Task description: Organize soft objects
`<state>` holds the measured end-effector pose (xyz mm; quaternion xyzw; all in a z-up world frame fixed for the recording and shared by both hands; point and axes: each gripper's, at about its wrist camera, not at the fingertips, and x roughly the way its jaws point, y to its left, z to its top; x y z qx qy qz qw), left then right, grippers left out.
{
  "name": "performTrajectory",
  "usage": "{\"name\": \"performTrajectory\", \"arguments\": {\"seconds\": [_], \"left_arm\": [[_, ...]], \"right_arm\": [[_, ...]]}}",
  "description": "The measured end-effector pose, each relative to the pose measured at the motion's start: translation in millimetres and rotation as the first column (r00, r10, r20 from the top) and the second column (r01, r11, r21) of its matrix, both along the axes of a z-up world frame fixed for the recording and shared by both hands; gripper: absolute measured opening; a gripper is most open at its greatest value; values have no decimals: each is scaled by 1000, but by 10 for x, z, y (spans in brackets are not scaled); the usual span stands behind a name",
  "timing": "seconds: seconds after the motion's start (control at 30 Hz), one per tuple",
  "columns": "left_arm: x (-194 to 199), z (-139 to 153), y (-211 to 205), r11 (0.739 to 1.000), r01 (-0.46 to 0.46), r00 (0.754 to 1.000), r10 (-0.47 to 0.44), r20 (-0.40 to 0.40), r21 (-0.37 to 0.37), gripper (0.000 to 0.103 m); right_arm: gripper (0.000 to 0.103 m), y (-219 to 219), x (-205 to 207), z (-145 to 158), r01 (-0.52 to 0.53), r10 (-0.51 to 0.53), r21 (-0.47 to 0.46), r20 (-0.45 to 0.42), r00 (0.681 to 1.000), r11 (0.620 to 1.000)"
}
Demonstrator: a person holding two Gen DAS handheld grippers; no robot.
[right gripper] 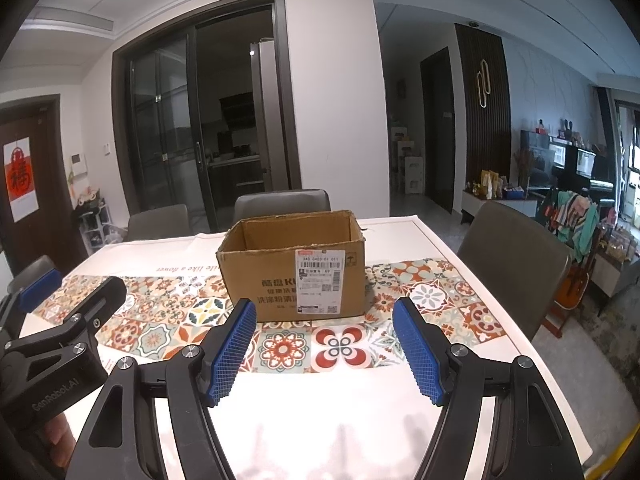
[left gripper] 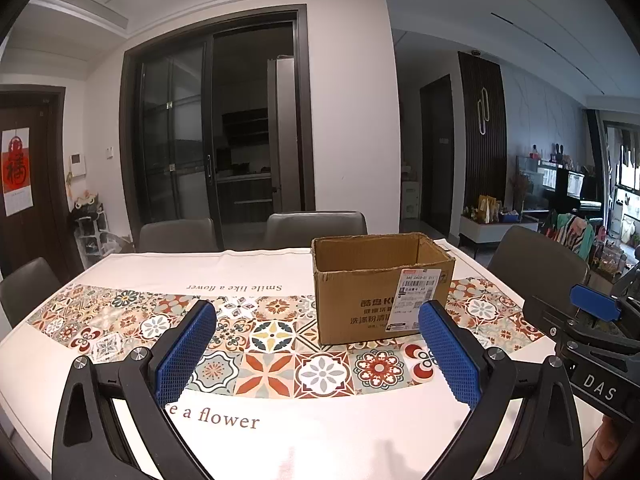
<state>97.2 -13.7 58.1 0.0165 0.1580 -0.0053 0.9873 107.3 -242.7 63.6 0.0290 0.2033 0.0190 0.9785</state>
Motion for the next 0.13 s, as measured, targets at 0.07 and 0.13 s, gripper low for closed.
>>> {"name": "performTrajectory", "arguments": {"seconds": [0.07,0.13], "left_arm": [[5,-1,-3,1000,0,1000,0,-1,0,103],[9,-1,-6,1000,-2,1000,2,1,2,103]], "right_arm": [[72,-8,5,-13,0,0,2,-3,1000,1000],[72,-11,5,-22,0,0,3,-5,1000,1000]]}}
